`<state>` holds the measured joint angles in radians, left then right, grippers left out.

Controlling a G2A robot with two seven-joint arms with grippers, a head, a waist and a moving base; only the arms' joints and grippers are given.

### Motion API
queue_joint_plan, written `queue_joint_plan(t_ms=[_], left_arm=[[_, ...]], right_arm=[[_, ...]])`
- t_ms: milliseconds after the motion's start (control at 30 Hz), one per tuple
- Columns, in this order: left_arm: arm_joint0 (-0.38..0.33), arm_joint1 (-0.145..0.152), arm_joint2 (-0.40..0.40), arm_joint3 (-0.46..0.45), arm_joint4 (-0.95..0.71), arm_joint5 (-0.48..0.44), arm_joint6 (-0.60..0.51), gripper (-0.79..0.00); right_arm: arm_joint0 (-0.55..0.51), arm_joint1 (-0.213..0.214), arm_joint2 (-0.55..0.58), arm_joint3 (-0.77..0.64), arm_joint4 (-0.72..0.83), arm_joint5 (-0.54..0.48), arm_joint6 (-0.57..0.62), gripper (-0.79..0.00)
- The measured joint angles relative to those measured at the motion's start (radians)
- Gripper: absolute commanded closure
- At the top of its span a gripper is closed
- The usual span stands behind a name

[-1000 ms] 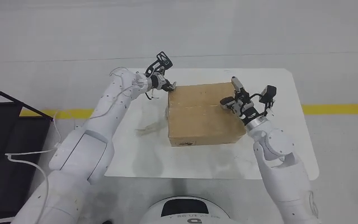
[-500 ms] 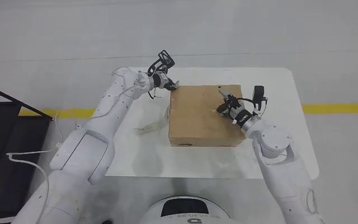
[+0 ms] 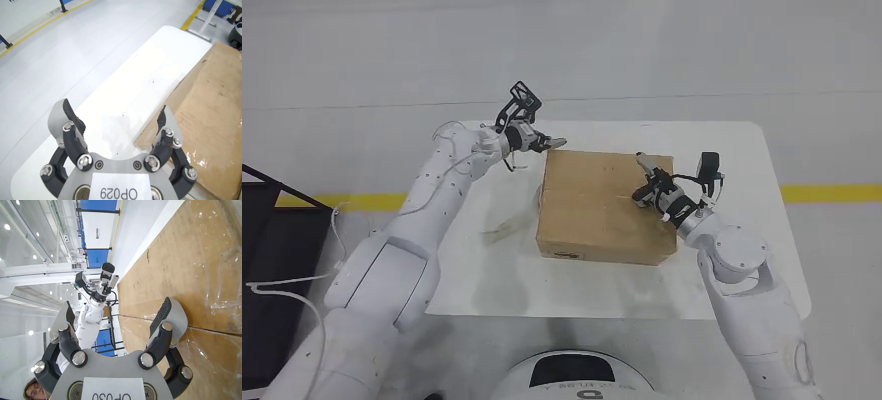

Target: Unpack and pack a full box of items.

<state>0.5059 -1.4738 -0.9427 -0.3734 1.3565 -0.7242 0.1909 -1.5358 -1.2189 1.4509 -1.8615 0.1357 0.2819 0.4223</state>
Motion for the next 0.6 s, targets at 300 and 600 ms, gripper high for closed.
queue_joint_plan(t_ms=[300, 600], left_arm=[[0.201, 0.137, -0.046, -0.148, 0.236, 0.02, 0.375, -0.785], [0.407, 0.232, -0.09, -0.384, 0.421, 0.009, 0.534, -0.785]], right_arm=[[0.0, 0.0, 0.0, 0.0, 0.0, 0.0, 0.0, -0.785], [0.0, 0.0, 0.0, 0.0, 0.0, 0.0, 0.0, -0.785]])
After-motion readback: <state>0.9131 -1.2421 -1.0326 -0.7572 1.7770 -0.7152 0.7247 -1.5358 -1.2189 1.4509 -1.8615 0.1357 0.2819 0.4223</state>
